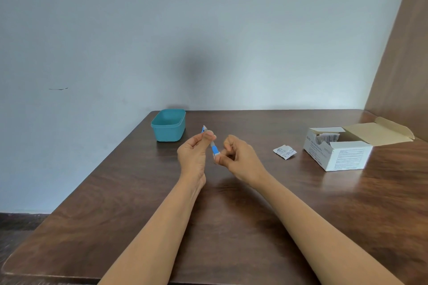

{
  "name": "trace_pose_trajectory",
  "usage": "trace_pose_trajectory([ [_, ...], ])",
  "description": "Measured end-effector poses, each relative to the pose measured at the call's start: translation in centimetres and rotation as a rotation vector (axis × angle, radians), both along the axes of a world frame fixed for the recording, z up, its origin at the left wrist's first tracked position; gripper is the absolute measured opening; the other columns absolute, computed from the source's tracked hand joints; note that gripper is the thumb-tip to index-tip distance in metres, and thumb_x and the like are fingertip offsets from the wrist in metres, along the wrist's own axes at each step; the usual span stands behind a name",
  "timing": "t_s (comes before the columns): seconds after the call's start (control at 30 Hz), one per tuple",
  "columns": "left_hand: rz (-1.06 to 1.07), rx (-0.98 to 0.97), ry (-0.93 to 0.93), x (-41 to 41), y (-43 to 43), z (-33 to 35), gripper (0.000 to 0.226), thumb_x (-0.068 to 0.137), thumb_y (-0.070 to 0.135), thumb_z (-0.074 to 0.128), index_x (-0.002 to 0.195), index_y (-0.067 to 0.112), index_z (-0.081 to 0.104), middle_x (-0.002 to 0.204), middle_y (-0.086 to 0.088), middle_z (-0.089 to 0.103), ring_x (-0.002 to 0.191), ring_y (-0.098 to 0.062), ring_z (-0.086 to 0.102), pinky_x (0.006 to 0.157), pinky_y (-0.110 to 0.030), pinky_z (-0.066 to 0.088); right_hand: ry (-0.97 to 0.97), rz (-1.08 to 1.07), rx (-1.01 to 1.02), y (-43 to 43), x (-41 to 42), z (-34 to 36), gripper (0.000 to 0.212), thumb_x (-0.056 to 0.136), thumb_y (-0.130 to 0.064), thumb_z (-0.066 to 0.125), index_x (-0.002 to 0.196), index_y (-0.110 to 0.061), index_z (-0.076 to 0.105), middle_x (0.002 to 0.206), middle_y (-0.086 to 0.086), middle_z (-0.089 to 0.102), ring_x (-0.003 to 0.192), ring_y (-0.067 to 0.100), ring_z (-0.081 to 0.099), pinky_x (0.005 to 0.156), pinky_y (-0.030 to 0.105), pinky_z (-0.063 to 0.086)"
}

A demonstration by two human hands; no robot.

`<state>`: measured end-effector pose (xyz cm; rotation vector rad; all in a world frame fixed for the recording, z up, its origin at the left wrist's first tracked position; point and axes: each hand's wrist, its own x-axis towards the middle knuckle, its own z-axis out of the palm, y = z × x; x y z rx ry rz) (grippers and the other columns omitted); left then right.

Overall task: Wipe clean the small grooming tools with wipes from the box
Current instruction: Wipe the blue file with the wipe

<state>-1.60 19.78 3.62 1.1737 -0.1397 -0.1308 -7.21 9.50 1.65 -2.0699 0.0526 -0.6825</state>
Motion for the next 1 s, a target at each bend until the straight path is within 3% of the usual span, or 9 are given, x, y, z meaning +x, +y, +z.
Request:
trace_pose_trajectory([
  [0.13, 0.012, 0.006, -0.017, 0.13, -0.07, -0.17, 0.017, 0.081, 0.012, 0.073, 0.095, 0.003, 0.073, 0.081, 0.004, 0.072, 0.075, 0.003, 0.063, 0.067, -0.008, 0.037, 0.009, 0.008, 0.107, 0.01, -0.19, 0.10, 0.047, 0.075, -0.003, 0.072, 0.075, -0.019, 0.028, 0.061, -0.001, 0.063, 0.051, 0.006, 0.043, 0.056, 0.017, 0.038],
  [0.23, 0.012, 0.002, -0.016, 0.09, -0.12, -0.22, 0.013, 0.081, 0.013, 0.072, 0.092, 0.006, 0.073, 0.082, 0.004, 0.072, 0.080, 0.001, 0.062, 0.068, -0.009, 0.036, -0.005, 0.011, 0.081, -0.08, -0.45, 0.22, 0.045, 0.078, -0.008, 0.072, 0.074, -0.019, 0.028, 0.061, -0.003, 0.063, 0.053, 0.006, 0.047, 0.057, 0.020, 0.039],
  [0.4, 0.015, -0.002, -0.011, 0.09, -0.09, -0.33, 0.015, 0.081, 0.013, 0.072, 0.094, 0.004, 0.073, 0.083, 0.004, 0.072, 0.078, 0.001, 0.062, 0.066, -0.008, 0.037, -0.042, -0.031, 0.005, -0.07, -0.09, -0.08, 0.040, 0.085, -0.009, 0.063, 0.068, -0.021, 0.029, 0.049, -0.011, 0.051, 0.064, 0.024, 0.062, 0.057, 0.029, 0.040],
  [0.47, 0.013, 0.008, -0.015, 0.03, -0.15, -0.35, 0.013, 0.081, 0.012, 0.072, 0.093, 0.005, 0.073, 0.082, 0.003, 0.072, 0.074, 0.004, 0.063, 0.065, -0.008, 0.039, -0.035, -0.029, 0.018, -0.01, -0.16, 0.04, 0.041, 0.083, -0.010, 0.067, 0.070, -0.021, 0.030, 0.056, -0.005, 0.061, 0.060, 0.017, 0.059, 0.059, 0.031, 0.044],
  [0.57, -0.018, 0.027, -0.040, -0.15, -0.31, -0.50, 0.014, 0.081, 0.009, 0.072, 0.094, 0.004, 0.072, 0.081, 0.003, 0.071, 0.066, 0.012, 0.063, 0.059, -0.002, 0.042, -0.043, -0.020, 0.123, 0.13, -0.57, 0.25, 0.045, 0.074, -0.005, 0.075, 0.072, -0.019, 0.032, 0.065, 0.006, 0.069, 0.054, 0.005, 0.053, 0.059, 0.020, 0.044],
  [0.7, -0.069, 0.037, -0.080, -0.38, -0.44, -0.71, 0.014, 0.079, 0.007, 0.073, 0.093, 0.002, 0.072, 0.079, 0.002, 0.070, 0.066, 0.010, 0.063, 0.056, 0.000, 0.043, -0.071, -0.065, 0.190, 0.15, -0.61, 0.22, 0.046, 0.066, -0.006, 0.077, 0.074, -0.015, 0.033, 0.065, 0.009, 0.070, 0.058, 0.012, 0.053, 0.062, 0.029, 0.046],
  [0.87, -0.117, 0.054, -0.098, -0.68, -0.53, -0.64, 0.020, 0.078, 0.009, 0.075, 0.096, 0.000, 0.072, 0.083, -0.009, 0.071, 0.064, 0.002, 0.063, 0.058, -0.006, 0.046, -0.139, -0.094, 0.247, 0.02, -0.56, 0.39, 0.044, 0.072, -0.010, 0.077, 0.073, -0.014, 0.033, 0.065, 0.015, 0.068, 0.058, 0.012, 0.051, 0.059, 0.022, 0.043],
  [1.0, -0.128, 0.082, -0.120, -0.72, -0.41, -0.57, 0.018, 0.081, 0.011, 0.072, 0.095, 0.000, 0.071, 0.079, -0.008, 0.068, 0.059, 0.003, 0.059, 0.056, -0.006, 0.046, -0.135, -0.029, 0.248, -0.07, -0.18, 0.06, 0.041, 0.074, -0.011, 0.072, 0.067, -0.019, 0.031, 0.063, 0.021, 0.061, 0.063, 0.013, 0.056, 0.063, 0.031, 0.043],
])
